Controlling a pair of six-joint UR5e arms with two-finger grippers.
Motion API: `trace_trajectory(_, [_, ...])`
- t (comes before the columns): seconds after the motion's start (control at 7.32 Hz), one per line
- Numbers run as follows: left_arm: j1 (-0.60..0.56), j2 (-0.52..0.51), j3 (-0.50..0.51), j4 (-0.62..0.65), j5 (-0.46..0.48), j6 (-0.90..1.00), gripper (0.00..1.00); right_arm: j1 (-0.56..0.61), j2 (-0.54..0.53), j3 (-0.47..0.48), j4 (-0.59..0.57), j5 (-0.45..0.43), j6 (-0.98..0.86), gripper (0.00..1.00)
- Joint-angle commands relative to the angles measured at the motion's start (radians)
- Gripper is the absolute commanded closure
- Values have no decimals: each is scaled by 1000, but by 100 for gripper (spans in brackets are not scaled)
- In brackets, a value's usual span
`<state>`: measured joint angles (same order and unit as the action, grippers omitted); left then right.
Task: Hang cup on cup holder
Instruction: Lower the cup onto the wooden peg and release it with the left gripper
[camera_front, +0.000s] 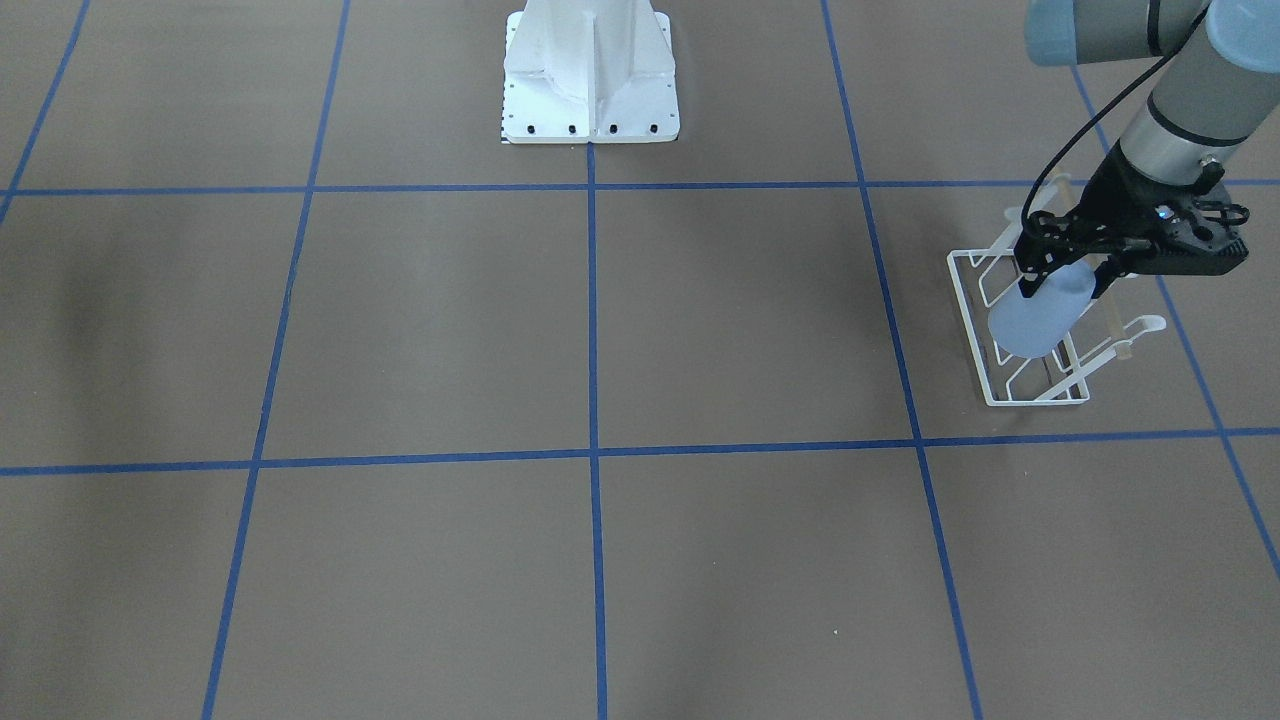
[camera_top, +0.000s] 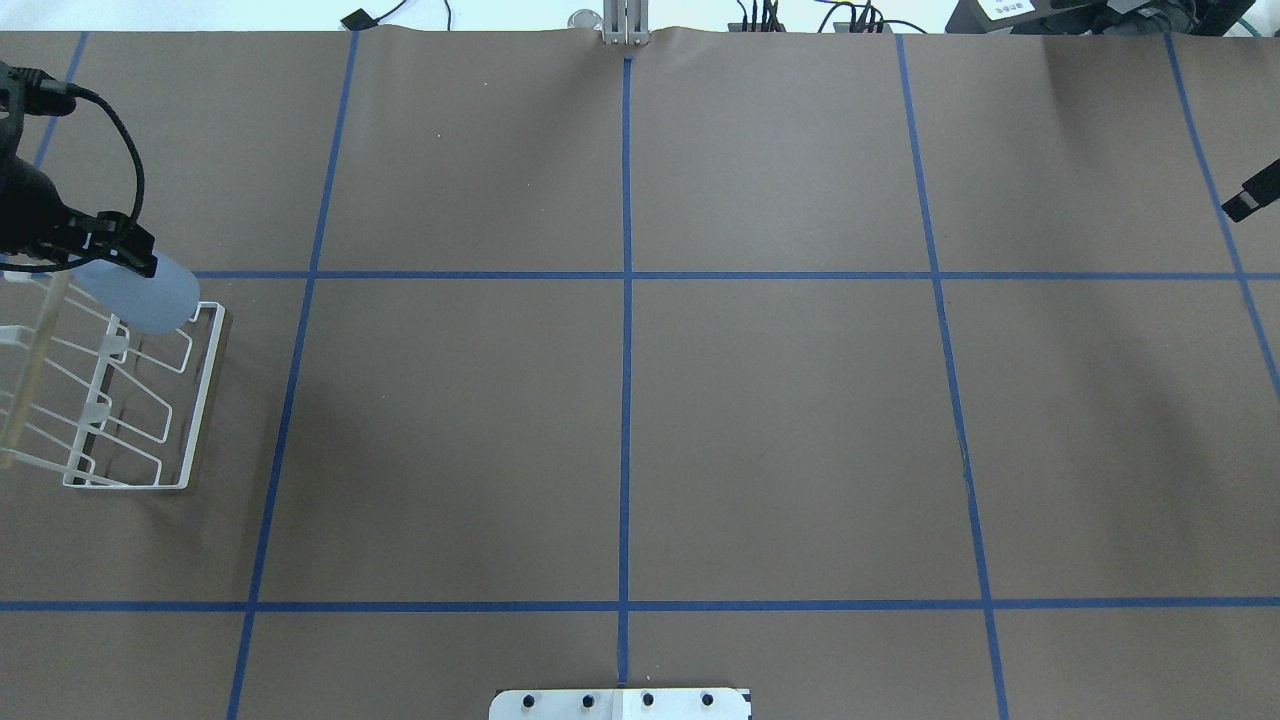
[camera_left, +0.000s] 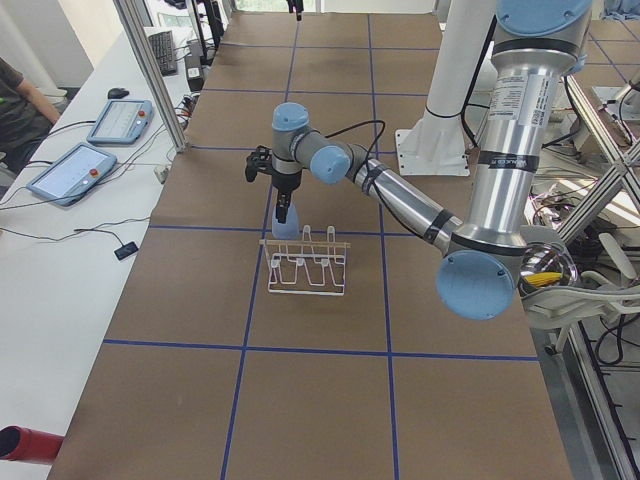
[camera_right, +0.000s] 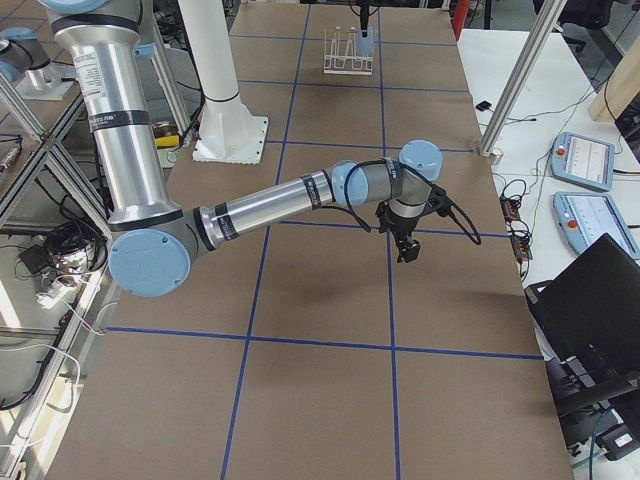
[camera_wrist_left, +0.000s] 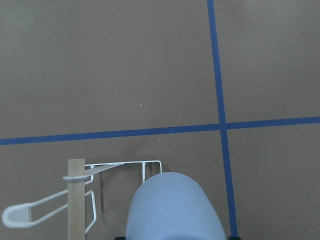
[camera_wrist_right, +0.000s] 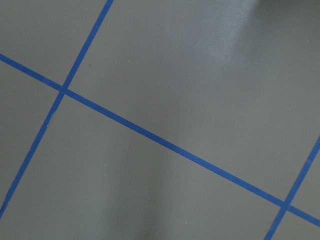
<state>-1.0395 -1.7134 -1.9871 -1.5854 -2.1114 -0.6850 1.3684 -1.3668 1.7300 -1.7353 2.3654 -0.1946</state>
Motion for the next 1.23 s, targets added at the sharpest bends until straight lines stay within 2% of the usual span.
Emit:
trace_trajectory(0.0, [16, -15, 39, -1, -4, -1, 89, -11, 2, 0, 0, 0, 1, 0])
trace_trajectory(0.14, [16, -26, 57, -2, -4, 1, 2, -20, 5, -1, -1, -2, 3, 0])
trace_trajectory(0.55, [15, -26, 54, 1, -4, 72, 1, -25, 14, 6, -1, 0, 4, 0])
trace_trajectory(0.82, [-2, 7, -11, 7, -19, 116, 1, -17, 17, 17, -1, -2, 4, 0])
trace_trajectory(0.96, [-60, 67, -28, 5, -24, 230, 2, -6, 15, 16, -1, -3, 4, 0])
trace_trajectory(1.09, [-167, 102, -16, 14, -42, 403, 2, 6, 14, 13, -1, -3, 4, 0])
